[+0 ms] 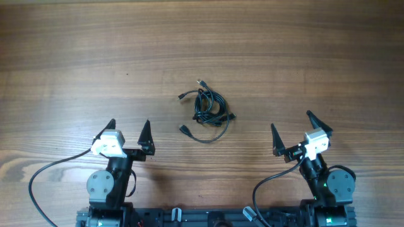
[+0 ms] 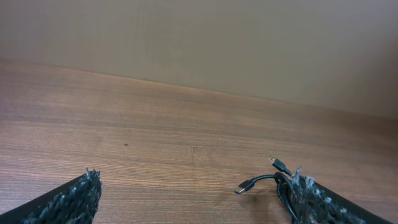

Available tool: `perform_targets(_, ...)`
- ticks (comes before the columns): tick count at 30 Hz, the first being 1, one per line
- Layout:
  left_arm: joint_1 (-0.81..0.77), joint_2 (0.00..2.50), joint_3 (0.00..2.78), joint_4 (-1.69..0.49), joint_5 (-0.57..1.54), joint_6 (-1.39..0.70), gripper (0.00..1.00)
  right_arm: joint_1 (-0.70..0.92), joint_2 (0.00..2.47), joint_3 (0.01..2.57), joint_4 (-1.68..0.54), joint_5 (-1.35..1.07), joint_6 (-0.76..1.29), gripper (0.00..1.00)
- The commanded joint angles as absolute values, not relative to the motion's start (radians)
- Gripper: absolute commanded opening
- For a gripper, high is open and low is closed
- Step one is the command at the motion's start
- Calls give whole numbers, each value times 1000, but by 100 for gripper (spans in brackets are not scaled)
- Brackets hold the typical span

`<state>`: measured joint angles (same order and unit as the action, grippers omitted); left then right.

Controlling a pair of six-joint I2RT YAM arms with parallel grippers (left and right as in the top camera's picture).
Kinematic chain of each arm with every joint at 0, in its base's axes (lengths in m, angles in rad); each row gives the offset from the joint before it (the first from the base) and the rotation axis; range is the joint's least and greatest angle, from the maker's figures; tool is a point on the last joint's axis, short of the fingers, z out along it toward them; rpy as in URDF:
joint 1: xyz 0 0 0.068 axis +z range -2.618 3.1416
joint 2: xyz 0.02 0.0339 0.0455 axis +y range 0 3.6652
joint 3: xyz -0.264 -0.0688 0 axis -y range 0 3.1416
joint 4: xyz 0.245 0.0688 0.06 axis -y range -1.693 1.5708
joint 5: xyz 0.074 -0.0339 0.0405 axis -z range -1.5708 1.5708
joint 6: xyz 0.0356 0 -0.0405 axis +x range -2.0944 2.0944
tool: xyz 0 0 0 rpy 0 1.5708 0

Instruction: Untangle cables

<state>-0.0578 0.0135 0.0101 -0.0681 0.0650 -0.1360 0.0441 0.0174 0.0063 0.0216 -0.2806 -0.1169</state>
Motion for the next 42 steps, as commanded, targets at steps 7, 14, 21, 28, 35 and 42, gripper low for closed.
perform_targets(7,-52,7,6,-73,62,-138,100,40,10,5,23,-290,-105,100)
perform_targets(14,-52,7,6,-73,62,-138,100,40,10,5,24,-290,-105,100)
perform_targets(21,-52,7,6,-73,62,-138,100,40,10,5,24,-290,-104,100)
perform_targets(28,-52,7,6,-73,62,-138,100,40,10,5,24,-297,-105,100)
perform_targets(35,-52,7,6,-69,87,-146,100,40,10,5,29,-385,-89,100)
perform_targets(42,-52,7,6,-68,101,-173,100,40,20,14,28,-459,-22,100)
